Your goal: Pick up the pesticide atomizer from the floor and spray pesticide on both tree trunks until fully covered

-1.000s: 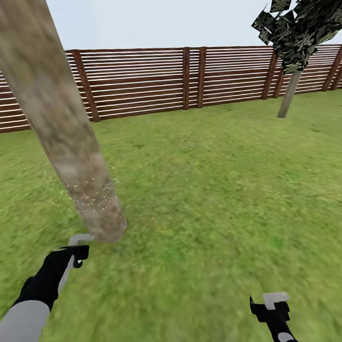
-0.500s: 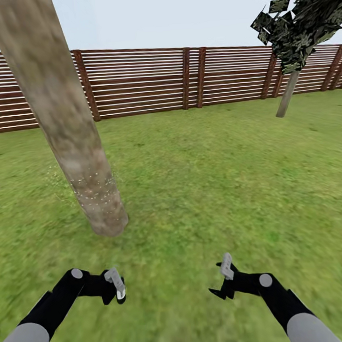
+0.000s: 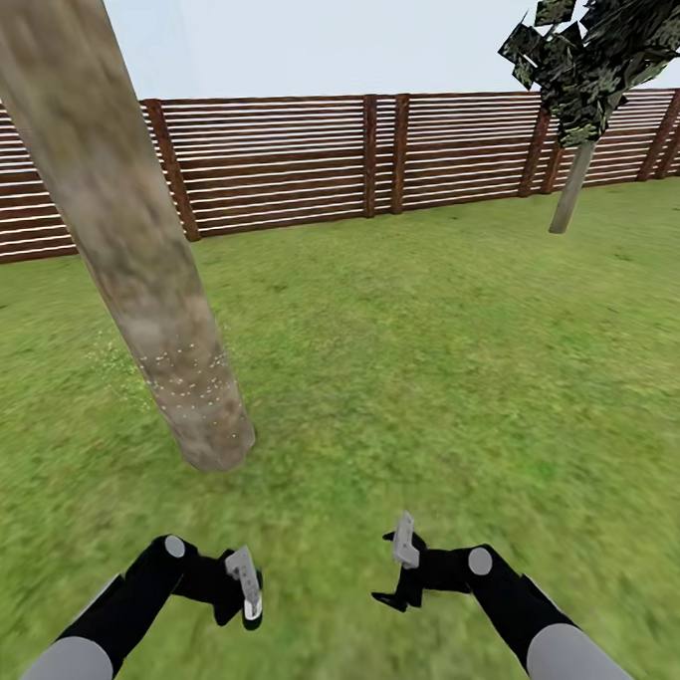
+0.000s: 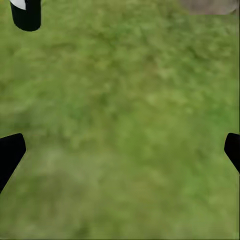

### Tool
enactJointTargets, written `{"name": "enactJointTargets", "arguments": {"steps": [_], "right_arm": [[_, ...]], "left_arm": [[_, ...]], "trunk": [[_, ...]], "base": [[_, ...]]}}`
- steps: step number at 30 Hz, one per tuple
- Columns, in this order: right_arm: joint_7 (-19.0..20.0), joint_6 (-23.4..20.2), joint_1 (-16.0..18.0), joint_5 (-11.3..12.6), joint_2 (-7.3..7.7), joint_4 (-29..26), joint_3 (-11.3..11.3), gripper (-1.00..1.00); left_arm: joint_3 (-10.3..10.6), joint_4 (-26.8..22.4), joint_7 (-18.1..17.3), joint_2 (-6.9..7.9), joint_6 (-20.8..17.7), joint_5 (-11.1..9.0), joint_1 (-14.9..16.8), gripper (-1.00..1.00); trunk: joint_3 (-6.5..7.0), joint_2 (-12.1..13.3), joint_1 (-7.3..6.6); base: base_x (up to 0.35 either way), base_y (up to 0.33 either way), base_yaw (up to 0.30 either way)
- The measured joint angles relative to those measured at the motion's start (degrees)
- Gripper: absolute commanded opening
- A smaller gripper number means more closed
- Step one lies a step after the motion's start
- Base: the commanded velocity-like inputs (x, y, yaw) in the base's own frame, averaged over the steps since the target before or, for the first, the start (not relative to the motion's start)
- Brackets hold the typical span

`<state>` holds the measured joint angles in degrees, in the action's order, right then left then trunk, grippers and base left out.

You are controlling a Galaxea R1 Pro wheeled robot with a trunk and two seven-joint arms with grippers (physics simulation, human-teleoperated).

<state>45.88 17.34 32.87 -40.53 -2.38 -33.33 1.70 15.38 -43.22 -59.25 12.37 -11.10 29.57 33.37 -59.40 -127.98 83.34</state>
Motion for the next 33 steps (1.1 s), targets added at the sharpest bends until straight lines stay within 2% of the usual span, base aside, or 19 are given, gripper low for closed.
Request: {"name": "enactJointTargets", "arguments": {"steps": [1,2,4,10,13,16,18,20,28,33], "right_arm": [[0.36,-0.03,0.07,0.02,-0.03,-0.13,0.4,1.0],[1.54,-0.06,0.15,0.05,-0.05,-0.21,0.54,-1.0],[5.03,-0.08,0.45,0.14,-0.12,-1.45,0.63,-1.0],[6.11,-0.06,0.65,0.16,-2.68,-3.48,0.65,-1.0],[6.18,-0.06,0.68,0.17,-4.98,-4.3,0.67,-1.0],[6.21,-0.08,0.68,0.15,-6.3,-4.7,0.74,-1.0],[6.24,-0.08,0.68,0.15,-6.86,-4.74,0.74,-1.0],[6.27,-0.11,0.68,0.15,-7.24,-4.74,0.79,-1.0],[6.28,-0.11,0.68,0.15,-7.35,-4.59,0.83,-1.0],[6.26,-0.13,0.68,0.14,-7.35,-4.57,0.82,-1.0]], "left_arm": [[0.0,0.06,-0.67,-0.4,0.0,1.12,0.0,-1.0],[-0.02,0.07,-1.38,-0.75,0.0,2.36,0.03,-1.0],[-0.06,0.09,-2.46,-1.93,0.01,4.96,0.13,-1.0],[-0.05,0.15,-2.72,-4.74,0.09,6.07,0.09,-1.0],[0.01,0.12,-2.7,-5.92,0.1,6.41,0.11,-1.0],[-0.05,0.1,-2.7,-7.58,0.14,8.75,0.12,-1.0],[-0.08,0.09,-2.62,-8.7,0.18,9.52,0.17,-1.0],[-0.11,0.09,-2.54,-9.61,0.18,9.84,0.29,-1.0],[-0.17,0.01,-2.52,-10.86,0.22,9.68,1.59,-1.0],[0.06,-0.1,-2.44,-12.57,0.25,9.54,1.7,-1.0]], "trunk": [[0.0,0.0,0.0],[0.0,0.0,0.0],[0.0,0.0,0.0],[0.0,0.0,0.0],[0.0,0.0,0.0],[0.0,0.0,0.0],[0.0,0.0,0.0],[0.0,0.0,0.0],[0.0,0.0,0.0],[0.0,0.0,0.0]], "base": [[0.0,0.0,0.0],[0.0,0.0,0.0],[0.0,0.0,0.0],[0.0,0.0,0.0],[0.0,0.0,0.0],[0.0,0.0,0.0],[0.0,0.0,0.0],[0.0,0.0,0.0],[0.0,0.0,0.0],[0.0,0.0,0.0]]}}
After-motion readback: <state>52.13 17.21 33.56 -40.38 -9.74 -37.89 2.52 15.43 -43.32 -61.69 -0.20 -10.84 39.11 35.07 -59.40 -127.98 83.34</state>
